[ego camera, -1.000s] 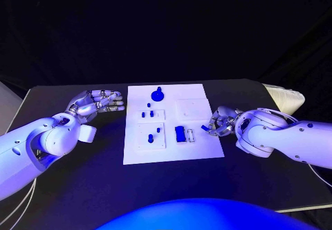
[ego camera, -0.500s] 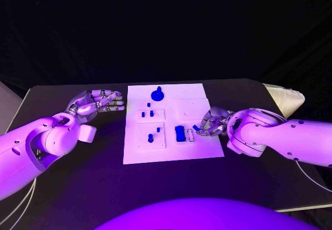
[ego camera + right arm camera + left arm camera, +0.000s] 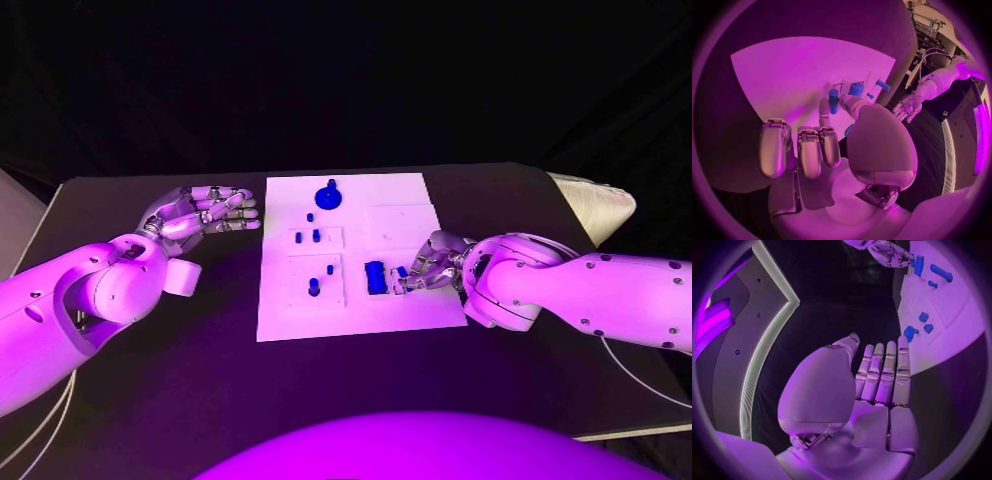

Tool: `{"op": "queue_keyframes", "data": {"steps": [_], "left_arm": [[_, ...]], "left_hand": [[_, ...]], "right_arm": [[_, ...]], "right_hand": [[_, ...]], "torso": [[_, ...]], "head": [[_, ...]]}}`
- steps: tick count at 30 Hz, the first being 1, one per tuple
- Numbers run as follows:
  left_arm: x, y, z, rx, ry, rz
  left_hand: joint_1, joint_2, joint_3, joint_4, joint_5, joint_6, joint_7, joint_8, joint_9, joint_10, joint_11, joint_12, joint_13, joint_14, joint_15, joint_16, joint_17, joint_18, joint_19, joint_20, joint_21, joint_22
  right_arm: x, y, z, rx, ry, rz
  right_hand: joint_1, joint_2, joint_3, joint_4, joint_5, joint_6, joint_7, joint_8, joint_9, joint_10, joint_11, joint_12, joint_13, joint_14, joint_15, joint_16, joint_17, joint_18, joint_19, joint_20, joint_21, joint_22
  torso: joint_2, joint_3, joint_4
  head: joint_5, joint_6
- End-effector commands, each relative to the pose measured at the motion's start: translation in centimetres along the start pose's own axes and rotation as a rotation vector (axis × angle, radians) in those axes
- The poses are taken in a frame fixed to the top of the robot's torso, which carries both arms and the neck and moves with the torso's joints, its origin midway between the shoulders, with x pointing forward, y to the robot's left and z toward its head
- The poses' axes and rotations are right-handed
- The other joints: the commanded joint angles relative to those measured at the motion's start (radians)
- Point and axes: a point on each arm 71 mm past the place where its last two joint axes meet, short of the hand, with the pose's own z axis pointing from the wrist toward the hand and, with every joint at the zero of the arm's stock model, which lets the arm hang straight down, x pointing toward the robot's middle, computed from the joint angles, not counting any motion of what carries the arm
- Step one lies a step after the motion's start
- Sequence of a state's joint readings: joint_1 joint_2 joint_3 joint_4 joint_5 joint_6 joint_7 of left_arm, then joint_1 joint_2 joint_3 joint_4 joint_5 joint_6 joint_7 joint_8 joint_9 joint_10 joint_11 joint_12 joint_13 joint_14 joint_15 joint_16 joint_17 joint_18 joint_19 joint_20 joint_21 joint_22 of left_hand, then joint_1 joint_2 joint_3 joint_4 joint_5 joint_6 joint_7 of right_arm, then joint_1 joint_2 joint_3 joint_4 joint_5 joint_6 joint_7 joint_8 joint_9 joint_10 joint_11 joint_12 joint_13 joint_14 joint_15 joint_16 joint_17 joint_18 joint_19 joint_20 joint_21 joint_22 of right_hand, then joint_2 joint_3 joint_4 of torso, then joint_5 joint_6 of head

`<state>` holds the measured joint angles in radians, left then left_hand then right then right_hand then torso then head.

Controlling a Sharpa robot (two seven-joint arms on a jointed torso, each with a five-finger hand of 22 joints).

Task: Assemble the parts on the task board

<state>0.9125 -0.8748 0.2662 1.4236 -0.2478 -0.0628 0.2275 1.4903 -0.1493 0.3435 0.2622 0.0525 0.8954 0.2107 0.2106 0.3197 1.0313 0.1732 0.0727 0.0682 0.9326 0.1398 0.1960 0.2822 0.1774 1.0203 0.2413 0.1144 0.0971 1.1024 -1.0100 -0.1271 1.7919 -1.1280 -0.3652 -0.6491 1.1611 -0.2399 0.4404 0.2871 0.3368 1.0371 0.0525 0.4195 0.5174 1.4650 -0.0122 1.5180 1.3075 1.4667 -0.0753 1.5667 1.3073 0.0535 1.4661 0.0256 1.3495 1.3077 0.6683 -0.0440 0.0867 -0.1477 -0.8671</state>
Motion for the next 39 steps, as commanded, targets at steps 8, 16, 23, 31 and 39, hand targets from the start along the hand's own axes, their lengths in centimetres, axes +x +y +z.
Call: {"op": "queue_keyframes", "data": {"steps": [8,16,23,31,39], "left_arm": [[0.38,0.48,0.03,-0.002,0.02,-0.018],[0.36,0.56,-0.02,-0.003,0.02,-0.019],[0.36,0.57,-0.03,-0.003,0.02,-0.019],[0.36,0.58,-0.04,-0.003,0.02,-0.019],[0.34,0.58,-0.05,-0.004,0.02,-0.019]], "left_hand": [[-0.004,0.008,0.0,0.007,-0.003,0.004,0.002,-0.005,-0.002,-0.005,0.0,-0.005,0.001,0.008,0.002,-0.006,0.002,0.006,0.007,0.002,-0.006,-0.002],[-0.004,0.008,-0.001,0.008,-0.003,0.004,0.001,-0.005,-0.002,-0.005,0.0,-0.005,0.001,0.008,0.002,-0.007,0.002,0.006,0.007,0.002,-0.007,-0.002],[-0.004,0.008,-0.001,0.008,-0.003,0.004,0.001,-0.005,-0.002,-0.005,0.0,-0.005,0.001,0.008,0.002,-0.007,0.002,0.006,0.007,0.002,-0.007,-0.002],[-0.004,0.008,-0.001,0.008,-0.003,0.004,0.001,-0.005,-0.002,-0.005,0.0,-0.005,0.001,0.008,0.002,-0.007,0.002,0.006,0.007,0.002,-0.007,-0.002],[-0.004,0.008,-0.001,0.008,-0.003,0.004,0.001,-0.005,-0.002,-0.005,0.0,-0.005,0.001,0.008,0.002,-0.007,0.002,0.006,0.007,0.002,-0.007,-0.002]], "right_arm": [[0.43,0.26,0.18,0.009,0.006,-0.001],[0.63,0.65,0.33,-0.004,0.003,-0.005],[0.68,0.78,0.39,-0.011,-0.003,-0.005],[0.58,0.69,0.7,-0.006,-0.01,-0.01],[0.48,0.75,0.87,-0.014,-0.027,-0.01]], "right_hand": [[-0.015,0.0,-0.009,0.0,0.007,0.004,0.005,-0.001,0.0,0.084,-0.006,0.006,0.237,0.104,-0.009,0.004,0.263,-0.012,0.078,-0.009,-0.003,0.175],[-0.016,0.001,-0.01,-0.001,0.007,0.004,0.005,-0.001,0.0,0.084,-0.006,0.007,0.238,0.104,-0.009,0.004,0.263,-0.012,0.078,-0.009,-0.002,0.175],[-0.015,0.003,-0.01,-0.003,0.008,0.004,0.004,-0.001,0.0,0.084,-0.006,0.007,0.238,0.104,-0.009,0.004,0.263,-0.012,0.078,-0.009,-0.002,0.175],[-0.03,0.0,-0.022,-0.001,0.0,0.003,0.005,-0.001,0.001,0.083,-0.006,0.004,0.237,0.104,-0.009,0.004,0.263,-0.011,0.078,-0.009,-0.004,0.175],[-0.093,0.003,-0.136,0.003,-0.032,-0.001,0.005,0.0,0.002,0.08,-0.005,-0.001,0.234,0.104,-0.008,0.004,0.263,-0.011,0.077,-0.009,-0.01,0.174]], "torso": [[-0.001,0.0004,0.0004],[0.0,0.0003,0.0002],[0.0,0.0007,-0.0008],[0.0,0.0011,-0.0004],[0.0,0.001,-0.0004]], "head": [[-0.001,-0.004],[0.002,-0.006],[0.003,-0.005],[0.003,-0.006],[0.003,-0.006]]}}
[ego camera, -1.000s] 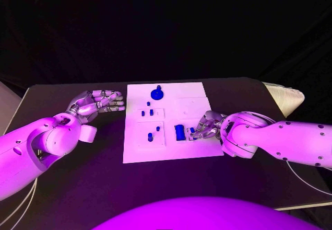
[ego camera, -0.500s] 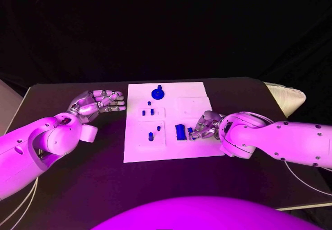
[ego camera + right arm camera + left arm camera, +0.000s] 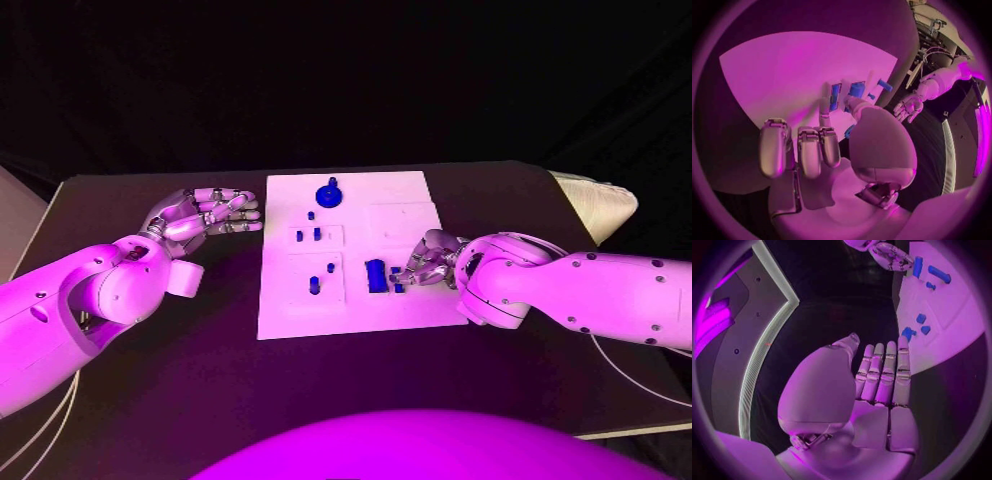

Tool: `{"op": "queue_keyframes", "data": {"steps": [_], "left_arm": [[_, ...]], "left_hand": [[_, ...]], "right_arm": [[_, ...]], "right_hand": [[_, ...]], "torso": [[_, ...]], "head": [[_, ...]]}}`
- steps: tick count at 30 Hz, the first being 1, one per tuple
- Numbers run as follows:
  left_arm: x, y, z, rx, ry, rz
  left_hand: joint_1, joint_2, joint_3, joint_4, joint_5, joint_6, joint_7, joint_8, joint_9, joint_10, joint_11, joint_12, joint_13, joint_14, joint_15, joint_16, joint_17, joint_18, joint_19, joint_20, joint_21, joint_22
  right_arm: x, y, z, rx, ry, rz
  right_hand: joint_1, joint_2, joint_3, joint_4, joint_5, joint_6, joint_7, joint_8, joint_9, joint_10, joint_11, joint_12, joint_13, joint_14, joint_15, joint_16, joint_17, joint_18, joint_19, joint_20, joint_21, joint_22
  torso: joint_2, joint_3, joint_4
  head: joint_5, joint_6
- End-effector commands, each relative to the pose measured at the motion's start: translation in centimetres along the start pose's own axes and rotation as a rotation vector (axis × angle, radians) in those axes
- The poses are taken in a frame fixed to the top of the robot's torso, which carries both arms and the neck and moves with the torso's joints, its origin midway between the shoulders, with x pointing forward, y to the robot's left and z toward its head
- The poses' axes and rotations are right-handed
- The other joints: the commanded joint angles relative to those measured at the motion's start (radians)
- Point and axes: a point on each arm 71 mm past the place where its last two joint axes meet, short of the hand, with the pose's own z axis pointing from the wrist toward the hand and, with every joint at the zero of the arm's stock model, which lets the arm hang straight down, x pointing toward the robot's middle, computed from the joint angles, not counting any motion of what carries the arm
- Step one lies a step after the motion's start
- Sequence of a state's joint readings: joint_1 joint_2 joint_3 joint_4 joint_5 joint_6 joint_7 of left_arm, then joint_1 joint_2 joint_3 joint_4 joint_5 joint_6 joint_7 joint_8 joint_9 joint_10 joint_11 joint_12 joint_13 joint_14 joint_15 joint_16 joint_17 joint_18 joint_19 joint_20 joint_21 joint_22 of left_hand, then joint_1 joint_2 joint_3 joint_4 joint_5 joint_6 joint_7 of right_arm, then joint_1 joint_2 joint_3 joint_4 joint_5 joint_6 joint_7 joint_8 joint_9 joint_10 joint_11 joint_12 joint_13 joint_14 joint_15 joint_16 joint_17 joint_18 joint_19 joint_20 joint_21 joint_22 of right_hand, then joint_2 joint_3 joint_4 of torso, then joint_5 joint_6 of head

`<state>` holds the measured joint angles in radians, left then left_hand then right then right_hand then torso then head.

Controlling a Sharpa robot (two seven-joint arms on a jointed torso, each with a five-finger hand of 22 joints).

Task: Assemble the parts on the task board

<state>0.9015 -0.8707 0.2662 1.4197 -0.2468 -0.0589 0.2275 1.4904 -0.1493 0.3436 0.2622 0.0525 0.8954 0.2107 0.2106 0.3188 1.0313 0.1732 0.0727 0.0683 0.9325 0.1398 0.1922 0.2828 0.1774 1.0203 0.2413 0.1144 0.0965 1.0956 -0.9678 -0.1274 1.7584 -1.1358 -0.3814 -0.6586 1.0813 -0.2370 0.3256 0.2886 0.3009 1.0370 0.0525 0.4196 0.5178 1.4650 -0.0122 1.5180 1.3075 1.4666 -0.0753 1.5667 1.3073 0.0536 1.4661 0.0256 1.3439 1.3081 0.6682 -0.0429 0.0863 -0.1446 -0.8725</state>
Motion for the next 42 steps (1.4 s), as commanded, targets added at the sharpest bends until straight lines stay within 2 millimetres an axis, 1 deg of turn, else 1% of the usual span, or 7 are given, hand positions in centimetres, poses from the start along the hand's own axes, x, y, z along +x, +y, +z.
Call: {"op": "queue_keyframes", "data": {"steps": [1,5,13,21,29,34,42], "left_arm": [[0.2,0.0,0.0,0.006,0.017,-0.011],[0.2,0.0,0.0,0.005,0.016,-0.011],[0.2,0.0,0.0,0.005,0.015,-0.011],[0.2,0.0,0.0,0.007,0.015,-0.011],[0.2,0.0,0.1,0.027,-0.004,-0.014],[0.0,0.1,0.3,0.053,-0.041,-0.019],[-0.8,0.6,1.0,0.089,-0.124,-0.024]], "left_hand": [[-0.004,0.008,-0.001,0.008,-0.002,0.004,0.001,-0.005,-0.001,-0.005,0.0,-0.005,0.001,0.008,0.002,-0.003,0.001,0.006,0.007,0.002,-0.007,-0.002],[-0.004,0.008,-0.001,0.008,-0.002,0.004,0.001,-0.005,-0.001,-0.005,0.0,-0.005,0.001,0.008,0.002,-0.003,0.001,0.006,0.007,0.002,-0.007,-0.002],[-0.004,0.008,-0.001,0.008,-0.002,0.004,0.001,-0.005,-0.001,-0.005,0.0,-0.005,0.001,0.008,0.002,-0.003,0.001,0.006,0.007,0.002,-0.007,-0.002],[-0.004,0.008,-0.001,0.008,-0.002,0.004,0.001,-0.005,-0.001,-0.005,0.0,-0.005,0.001,0.008,0.002,-0.003,0.001,0.006,0.007,0.002,-0.007,-0.002],[-0.002,0.009,-0.002,0.009,-0.002,0.004,0.001,-0.006,-0.002,-0.006,0.0,-0.005,0.001,0.009,0.002,-0.008,0.003,0.006,0.008,0.002,-0.01,-0.004],[0.001,0.01,-0.001,0.008,-0.002,0.003,0.0,-0.006,-0.003,0.0,-0.001,-0.002,0.002,0.013,0.001,-0.008,0.004,0.006,0.01,0.001,-0.01,-0.006],[0.006,0.017,0.005,0.014,-0.002,0.008,-0.022,-0.005,-0.006,0.066,-0.018,0.017,0.009,0.036,-0.009,-0.014,0.014,0.006,0.011,-0.001,-0.021,-0.015]], "right_arm": [[-0.1,0.1,0.0,-0.017,-0.019,-0.01],[-0.1,0.1,0.0,-0.027,-0.018,-0.011],[0.0,0.1,-0.3,-0.038,-0.014,-0.007],[-0.7,-0.8,-0.4,-0.046,-0.04,0.01],[-2.7,-1.5,0.1,-0.186,-0.119,0.22],[-4.8,-1.6,1.2,-0.32,-0.175,0.409],[-7.4,-2.0,4.1,-0.409,-0.259,0.598]], "right_hand": [[-0.017,0.002,-0.033,0.001,0.001,-0.001,0.005,0.0,0.002,0.081,-0.005,-0.001,0.235,0.104,-0.008,0.004,0.264,-0.011,0.077,-0.009,-0.006,0.173],[-0.03,0.012,-0.095,0.002,0.0,-0.003,0.004,0.002,0.004,0.081,-0.006,-0.001,0.235,0.104,-0.009,0.004,0.264,-0.011,0.077,-0.01,-0.007,0.174],[-0.024,0.028,-0.117,0.001,0.007,-0.003,0.003,0.003,0.004,0.081,-0.007,-0.001,0.235,0.104,-0.01,0.004,0.264,-0.011,0.078,-0.011,-0.007,0.175],[0.061,0.05,-0.117,-0.006,-0.024,-0.009,0.005,-0.001,0.002,0.08,-0.006,-0.003,0.234,0.104,-0.009,0.004,0.264,-0.01,0.078,-0.011,-0.009,0.175],[0.111,0.057,-0.129,-0.004,0.016,-0.081,0.039,-0.058,-0.021,0.06,0.024,-0.037,0.217,0.103,0.015,0.0,0.257,-0.003,0.069,0.007,-0.062,0.158],[0.171,0.069,-0.104,-0.007,0.031,-0.103,0.056,-0.084,-0.029,-0.026,0.039,-0.186,0.139,0.071,0.027,-0.074,0.146,0.032,0.031,0.023,-0.273,0.076],[0.241,0.073,-0.029,-0.009,-0.069,-0.157,0.084,-0.117,-0.036,-0.356,0.065,-0.773,-0.25,-0.081,0.049,-0.454,-0.247,0.127,-0.115,0.05,-1.035,-0.32]], "torso": [[0.0,-0.0001,0.0],[0.0,0.0001,-0.0001],[0.0,0.0002,0.0],[-0.001,0.0001,-0.0004],[-0.003,-0.0008,-0.0018],[-0.007,-0.0018,-0.0027],[-0.03,-0.0021,-0.0102]], "head": [[0.0,0.0],[0.0,0.0],[0.0,0.0],[0.003,0.002],[0.002,0.017],[0.005,0.034],[0.025,0.069]]}}
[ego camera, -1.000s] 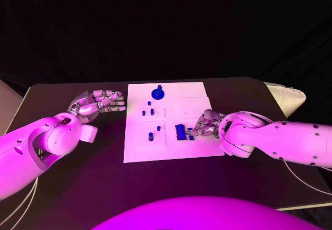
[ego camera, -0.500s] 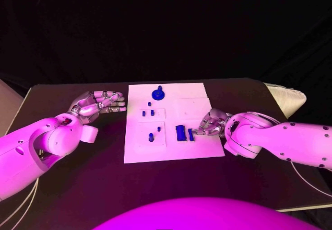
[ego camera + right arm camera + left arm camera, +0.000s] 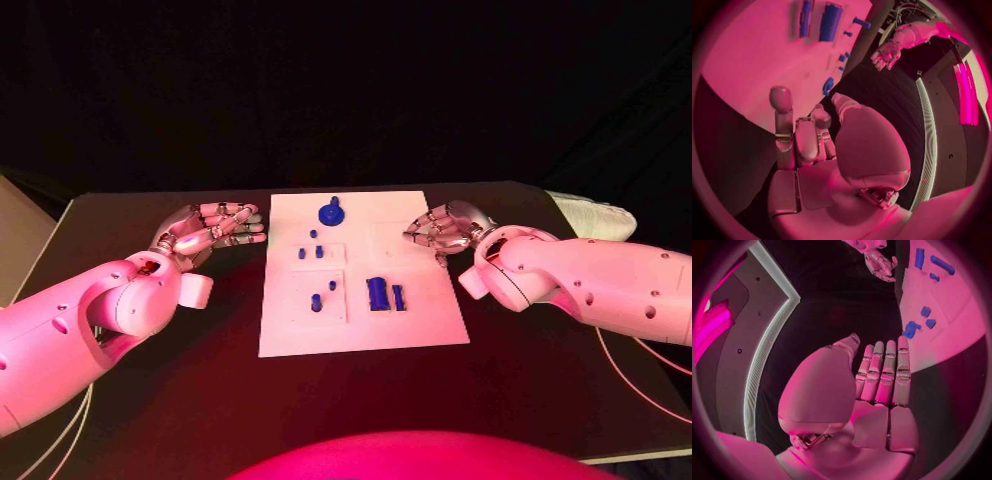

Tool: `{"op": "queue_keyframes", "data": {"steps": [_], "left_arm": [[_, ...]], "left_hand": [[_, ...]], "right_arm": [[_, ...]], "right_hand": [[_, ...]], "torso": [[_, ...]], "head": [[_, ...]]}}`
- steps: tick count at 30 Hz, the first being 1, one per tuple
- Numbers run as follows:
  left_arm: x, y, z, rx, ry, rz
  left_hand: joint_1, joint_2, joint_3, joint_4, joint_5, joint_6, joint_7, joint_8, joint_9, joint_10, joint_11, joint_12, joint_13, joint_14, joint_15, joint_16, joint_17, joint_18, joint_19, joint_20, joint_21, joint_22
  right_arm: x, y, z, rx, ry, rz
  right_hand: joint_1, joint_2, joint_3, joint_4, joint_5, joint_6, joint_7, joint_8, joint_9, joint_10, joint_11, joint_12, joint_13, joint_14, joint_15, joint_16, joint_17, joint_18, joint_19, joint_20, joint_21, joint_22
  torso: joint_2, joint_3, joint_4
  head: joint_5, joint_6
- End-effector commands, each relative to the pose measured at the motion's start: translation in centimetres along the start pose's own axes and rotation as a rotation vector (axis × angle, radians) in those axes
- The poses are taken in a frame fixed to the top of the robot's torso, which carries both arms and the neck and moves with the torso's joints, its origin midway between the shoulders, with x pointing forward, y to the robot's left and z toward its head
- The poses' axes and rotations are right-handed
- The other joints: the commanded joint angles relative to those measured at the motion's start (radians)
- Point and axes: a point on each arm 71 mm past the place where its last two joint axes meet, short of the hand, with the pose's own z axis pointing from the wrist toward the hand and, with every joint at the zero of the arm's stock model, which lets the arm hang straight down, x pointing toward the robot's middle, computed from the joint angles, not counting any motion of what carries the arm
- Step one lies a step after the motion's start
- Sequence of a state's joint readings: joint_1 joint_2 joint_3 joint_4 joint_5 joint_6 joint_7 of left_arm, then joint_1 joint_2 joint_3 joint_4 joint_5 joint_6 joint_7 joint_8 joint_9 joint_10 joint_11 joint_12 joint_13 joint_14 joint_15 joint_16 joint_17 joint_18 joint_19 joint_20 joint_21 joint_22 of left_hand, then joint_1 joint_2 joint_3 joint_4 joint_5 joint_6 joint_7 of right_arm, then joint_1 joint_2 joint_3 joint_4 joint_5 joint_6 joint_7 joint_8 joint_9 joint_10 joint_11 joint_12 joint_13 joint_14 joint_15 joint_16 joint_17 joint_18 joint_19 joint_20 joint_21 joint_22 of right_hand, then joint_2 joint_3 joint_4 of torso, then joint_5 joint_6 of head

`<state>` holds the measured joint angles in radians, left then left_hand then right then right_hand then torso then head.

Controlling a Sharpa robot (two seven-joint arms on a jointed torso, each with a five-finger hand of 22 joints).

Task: Assemble the parts on the task board

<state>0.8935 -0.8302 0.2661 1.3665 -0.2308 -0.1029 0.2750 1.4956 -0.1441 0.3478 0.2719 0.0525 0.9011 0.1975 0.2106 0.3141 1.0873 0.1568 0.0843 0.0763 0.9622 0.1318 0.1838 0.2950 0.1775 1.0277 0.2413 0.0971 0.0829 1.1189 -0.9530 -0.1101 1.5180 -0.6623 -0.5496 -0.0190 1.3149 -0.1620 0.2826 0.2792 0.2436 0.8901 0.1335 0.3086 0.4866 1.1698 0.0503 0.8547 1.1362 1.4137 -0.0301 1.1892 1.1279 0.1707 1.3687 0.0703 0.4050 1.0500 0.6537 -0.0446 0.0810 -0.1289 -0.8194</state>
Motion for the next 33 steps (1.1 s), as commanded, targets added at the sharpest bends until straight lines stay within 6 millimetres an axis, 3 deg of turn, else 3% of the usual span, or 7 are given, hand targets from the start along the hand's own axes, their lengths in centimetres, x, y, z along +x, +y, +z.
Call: {"op": "queue_keyframes", "data": {"steps": [1,18,19,21,22,27,33], "left_arm": [[-0.6,-0.1,0.4,0.063,-0.082,-0.01],[-1.9,1.2,2.0,0.084,-0.228,-0.009],[-1.7,1.4,2.0,0.053,-0.196,-0.007],[-1.6,1.3,2.0,0.054,-0.198,-0.006],[-1.5,1.3,2.0,0.055,-0.2,-0.005],[-0.3,0.9,1.9,0.068,-0.223,0.004],[2.2,0.2,1.5,0.088,-0.275,0.029]], "left_hand": [[0.0,0.011,0.002,0.006,-0.002,0.001,-0.012,-0.006,-0.002,0.019,-0.003,0.005,0.001,0.006,-0.001,-0.008,0.002,0.006,0.002,-0.001,-0.007,-0.003],[-0.006,0.006,-0.011,0.003,-0.003,-0.06,-0.023,-0.062,-0.05,-0.118,0.023,-0.023,-0.014,-0.107,0.04,-0.116,-0.052,0.0,-0.152,0.045,-0.038,-0.021],[-0.449,0.144,-0.348,-0.272,-0.053,-0.901,-0.197,-0.211,-0.314,-1.087,-0.157,-0.084,-0.076,-0.962,-0.132,-0.184,-0.295,-0.177,-1.028,-0.241,-0.097,-0.083],[-0.497,0.144,-0.348,-0.272,-0.053,-0.901,-0.197,-0.211,-0.314,-1.087,-0.157,-0.084,-0.076,-0.962,-0.132,-0.184,-0.295,-0.177,-1.028,-0.241,-0.097,-0.083],[-0.532,0.144,-0.348,-0.272,-0.053,-0.901,-0.197,-0.211,-0.314,-1.087,-0.157,-0.084,-0.076,-0.962,-0.132,-0.184,-0.295,-0.177,-1.028,-0.241,-0.097,-0.083],[-0.721,0.144,-0.348,-0.272,-0.053,-0.901,-0.197,-0.211,-0.314,-1.087,-0.157,-0.084,-0.076,-0.962,-0.132,-0.184,-0.295,-0.177,-1.028,-0.241,-0.097,-0.083],[-1.496,0.144,-0.348,-0.272,-0.053,-0.901,-0.197,-0.211,-0.314,-1.087,-0.157,-0.084,-0.076,-0.962,-0.132,-0.184,-0.295,-0.177,-1.028,-0.241,-0.097,-0.083]], "right_arm": [[-1.0,0.6,1.4,-0.132,-0.067,0.198],[-0.2,0.7,5.8,-0.199,-0.119,0.306],[-0.6,0.5,5.7,-0.152,-0.152,0.26],[-0.4,0.6,5.7,-0.154,-0.152,0.266],[-0.3,0.7,5.6,-0.155,-0.153,0.272],[1.0,1.8,4.8,-0.173,-0.156,0.34],[3.6,4.4,2.8,-0.196,-0.163,0.482]], "right_hand": [[0.012,-0.008,0.028,0.0,-0.017,-0.023,0.011,-0.013,-0.012,-0.108,0.008,-0.19,-0.145,-0.082,0.013,-0.203,-0.175,0.01,-0.031,0.011,-0.137,-0.104],[0.013,-0.049,0.179,-0.081,-0.107,-0.032,0.07,-0.112,-0.124,-0.151,0.097,-0.656,-0.865,-0.386,0.129,-0.902,-0.556,0.012,-0.291,0.134,-0.343,-0.66],[-0.387,0.162,-0.283,-0.279,-0.244,-0.89,-0.133,-0.309,-0.487,-0.456,-0.05,-0.855,-1.136,-0.689,0.03,-1.189,-1.128,-0.171,-0.607,-0.07,-0.405,-1.05],[-0.425,0.162,-0.283,-0.279,-0.244,-0.89,-0.133,-0.309,-0.487,-1.17,-0.05,-0.855,-1.136,-1.414,0.03,-1.189,-1.128,-0.171,-0.646,-0.07,-0.405,-1.05],[-0.456,0.162,-0.283,-0.279,-0.244,-0.89,-0.133,-0.309,-0.487,-1.17,-0.05,-0.855,-1.136,-1.414,0.03,-1.189,-1.128,-0.171,-1.369,-0.07,-0.405,-1.05],[-1.315,0.162,-0.283,-0.279,-0.244,-0.89,-0.133,-0.309,-0.487,-1.17,-0.05,-0.855,-1.136,-1.414,0.03,-1.189,-1.128,-0.171,-1.369,-0.07,-0.405,-1.05],[-1.315,0.162,-0.283,-0.279,-0.244,-0.89,-0.133,-0.309,-0.487,-1.17,-0.05,-0.855,-1.136,-1.414,0.03,-1.189,-1.128,-0.171,-1.369,-0.07,-0.405,-1.05]], "torso": [[-0.021,-0.0003,-0.0062],[-0.049,0.0185,-0.0138],[-0.047,0.012,-0.0136],[-0.048,0.0128,-0.0151],[-0.05,0.0135,-0.0167],[-0.066,0.022,-0.0343],[-0.096,0.0377,-0.0668]], "head": [[0.012,0.023],[0.053,0.101],[0.047,0.089],[0.049,0.092],[0.051,0.095],[0.072,0.129],[0.112,0.192]]}}
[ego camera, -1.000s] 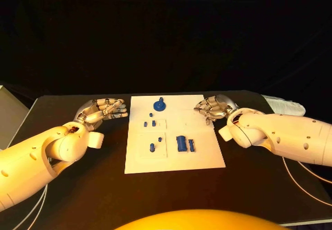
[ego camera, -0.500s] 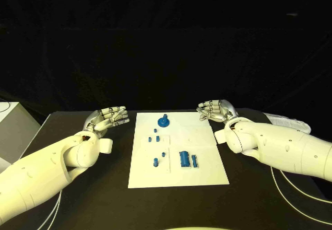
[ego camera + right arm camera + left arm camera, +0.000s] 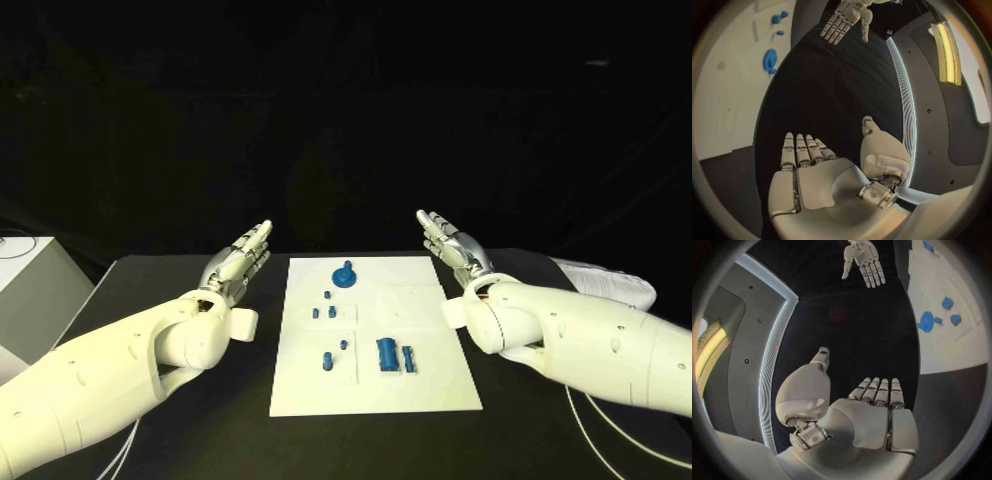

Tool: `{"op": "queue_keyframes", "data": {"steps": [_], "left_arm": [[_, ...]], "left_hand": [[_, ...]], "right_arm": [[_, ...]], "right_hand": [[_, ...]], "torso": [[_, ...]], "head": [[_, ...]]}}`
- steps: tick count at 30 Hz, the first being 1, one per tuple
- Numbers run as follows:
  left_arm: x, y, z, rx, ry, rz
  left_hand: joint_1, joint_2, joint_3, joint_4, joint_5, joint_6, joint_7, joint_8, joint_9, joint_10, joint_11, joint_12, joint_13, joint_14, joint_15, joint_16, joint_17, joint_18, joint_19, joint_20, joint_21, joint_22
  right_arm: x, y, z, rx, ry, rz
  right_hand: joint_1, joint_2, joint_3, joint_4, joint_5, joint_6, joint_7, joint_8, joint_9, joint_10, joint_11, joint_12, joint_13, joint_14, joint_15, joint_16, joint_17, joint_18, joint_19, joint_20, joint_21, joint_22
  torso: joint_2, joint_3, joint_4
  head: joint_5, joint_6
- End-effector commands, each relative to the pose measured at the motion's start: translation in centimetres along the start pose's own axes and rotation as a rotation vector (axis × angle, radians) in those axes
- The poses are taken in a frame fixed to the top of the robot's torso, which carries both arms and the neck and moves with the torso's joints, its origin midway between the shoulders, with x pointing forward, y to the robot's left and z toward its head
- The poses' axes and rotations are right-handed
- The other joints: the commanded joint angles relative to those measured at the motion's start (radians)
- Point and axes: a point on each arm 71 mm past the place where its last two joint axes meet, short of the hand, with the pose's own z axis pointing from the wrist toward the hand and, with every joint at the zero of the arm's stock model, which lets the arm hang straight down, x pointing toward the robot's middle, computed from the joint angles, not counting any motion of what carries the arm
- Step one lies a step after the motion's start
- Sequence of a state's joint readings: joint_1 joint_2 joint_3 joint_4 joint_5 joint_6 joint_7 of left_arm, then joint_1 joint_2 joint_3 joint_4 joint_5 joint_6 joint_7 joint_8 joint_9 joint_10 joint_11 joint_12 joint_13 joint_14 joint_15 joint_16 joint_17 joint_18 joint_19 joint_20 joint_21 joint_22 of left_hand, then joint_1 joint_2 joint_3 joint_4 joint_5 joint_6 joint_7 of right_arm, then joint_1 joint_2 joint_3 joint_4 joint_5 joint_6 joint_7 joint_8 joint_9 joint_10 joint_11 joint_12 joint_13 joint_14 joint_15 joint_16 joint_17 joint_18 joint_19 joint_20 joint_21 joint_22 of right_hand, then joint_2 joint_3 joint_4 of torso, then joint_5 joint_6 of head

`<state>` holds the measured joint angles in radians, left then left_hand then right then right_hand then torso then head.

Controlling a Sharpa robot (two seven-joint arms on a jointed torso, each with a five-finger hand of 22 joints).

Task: Assemble the parts on the task board

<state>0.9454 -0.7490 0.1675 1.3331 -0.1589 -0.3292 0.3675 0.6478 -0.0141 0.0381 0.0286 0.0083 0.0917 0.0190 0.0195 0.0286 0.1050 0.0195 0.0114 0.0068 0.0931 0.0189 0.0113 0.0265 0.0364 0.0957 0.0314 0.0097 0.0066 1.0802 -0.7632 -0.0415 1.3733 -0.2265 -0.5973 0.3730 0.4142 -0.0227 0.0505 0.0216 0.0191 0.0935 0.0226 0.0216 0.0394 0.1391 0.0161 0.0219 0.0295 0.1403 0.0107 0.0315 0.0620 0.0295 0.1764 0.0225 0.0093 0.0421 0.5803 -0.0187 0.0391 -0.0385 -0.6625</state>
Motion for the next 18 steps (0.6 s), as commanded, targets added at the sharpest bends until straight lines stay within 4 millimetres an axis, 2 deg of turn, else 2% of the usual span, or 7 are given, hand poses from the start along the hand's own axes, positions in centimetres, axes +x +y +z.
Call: {"op": "queue_keyframes", "data": {"steps": [1,4,6,12,18], "left_arm": [[0.8,-1.1,-0.5,0.05,-0.123,0.011],[2.2,-1.4,-1.3,0.056,-0.156,0.032],[2.8,-1.6,-1.7,0.058,-0.172,0.043],[4.1,-1.8,-2.7,0.058,-0.205,0.069],[4.3,-1.9,-2.9,0.057,-0.211,0.074]], "left_hand": [[-0.648,0.014,-0.038,-0.029,-0.008,-0.092,-0.019,-0.02,-0.029,-0.105,-0.02,-0.011,-0.007,-0.093,-0.019,-0.011,-0.026,-0.036,-0.096,-0.031,-0.01,-0.007],[-0.648,0.014,-0.038,-0.029,-0.008,-0.092,-0.019,-0.02,-0.029,-0.105,-0.02,-0.011,-0.007,-0.093,-0.019,-0.011,-0.026,-0.036,-0.096,-0.031,-0.01,-0.007],[-0.648,0.014,-0.038,-0.029,-0.008,-0.092,-0.019,-0.02,-0.029,-0.105,-0.02,-0.011,-0.007,-0.093,-0.019,-0.011,-0.026,-0.036,-0.096,-0.031,-0.01,-0.007],[-0.648,0.014,-0.038,-0.029,-0.008,-0.092,-0.019,-0.02,-0.029,-0.105,-0.02,-0.011,-0.007,-0.093,-0.019,-0.011,-0.026,-0.036,-0.096,-0.031,-0.01,-0.007],[-0.648,0.014,-0.038,-0.029,-0.008,-0.092,-0.019,-0.02,-0.029,-0.105,-0.02,-0.011,-0.007,-0.093,-0.019,-0.011,-0.026,-0.036,-0.096,-0.031,-0.01,-0.007]], "right_arm": [[1.2,1.0,-1.1,-0.021,-0.077,0.098],[2.4,1.8,-2.0,-0.021,-0.084,0.153],[2.9,2.1,-2.4,-0.021,-0.086,0.174],[3.5,2.5,-2.9,-0.019,-0.089,0.199],[3.5,2.5,-2.9,-0.019,-0.089,0.199]], "right_hand": [[-0.414,0.023,-0.05,-0.022,-0.019,-0.094,-0.023,-0.022,-0.039,-0.139,-0.016,-0.022,-0.03,-0.14,-0.011,-0.032,-0.062,-0.03,-0.176,-0.022,-0.009,-0.042],[-0.414,0.023,-0.05,-0.022,-0.019,-0.094,-0.023,-0.022,-0.039,-0.139,-0.016,-0.022,-0.03,-0.14,-0.011,-0.032,-0.062,-0.03,-0.176,-0.022,-0.009,-0.042],[-0.414,0.023,-0.05,-0.022,-0.019,-0.094,-0.023,-0.022,-0.039,-0.139,-0.016,-0.022,-0.03,-0.14,-0.011,-0.032,-0.062,-0.03,-0.176,-0.022,-0.009,-0.042],[-0.414,0.023,-0.05,-0.022,-0.019,-0.094,-0.023,-0.022,-0.039,-0.139,-0.016,-0.022,-0.03,-0.14,-0.011,-0.032,-0.062,-0.03,-0.176,-0.022,-0.009,-0.042],[-0.414,0.023,-0.05,-0.022,-0.019,-0.094,-0.023,-0.022,-0.039,-0.139,-0.016,-0.022,-0.03,-0.14,-0.011,-0.032,-0.062,-0.03,-0.176,-0.022,-0.009,-0.042]], "torso": [[-0.026,0.0136,-0.0285],[-0.034,0.0176,-0.0368],[-0.036,0.0186,-0.0389],[-0.036,0.0187,-0.0391],[-0.036,0.0187,-0.0391]], "head": [[0.026,0.042],[0.036,0.058],[0.038,0.062],[0.039,0.062],[0.039,0.062]]}}
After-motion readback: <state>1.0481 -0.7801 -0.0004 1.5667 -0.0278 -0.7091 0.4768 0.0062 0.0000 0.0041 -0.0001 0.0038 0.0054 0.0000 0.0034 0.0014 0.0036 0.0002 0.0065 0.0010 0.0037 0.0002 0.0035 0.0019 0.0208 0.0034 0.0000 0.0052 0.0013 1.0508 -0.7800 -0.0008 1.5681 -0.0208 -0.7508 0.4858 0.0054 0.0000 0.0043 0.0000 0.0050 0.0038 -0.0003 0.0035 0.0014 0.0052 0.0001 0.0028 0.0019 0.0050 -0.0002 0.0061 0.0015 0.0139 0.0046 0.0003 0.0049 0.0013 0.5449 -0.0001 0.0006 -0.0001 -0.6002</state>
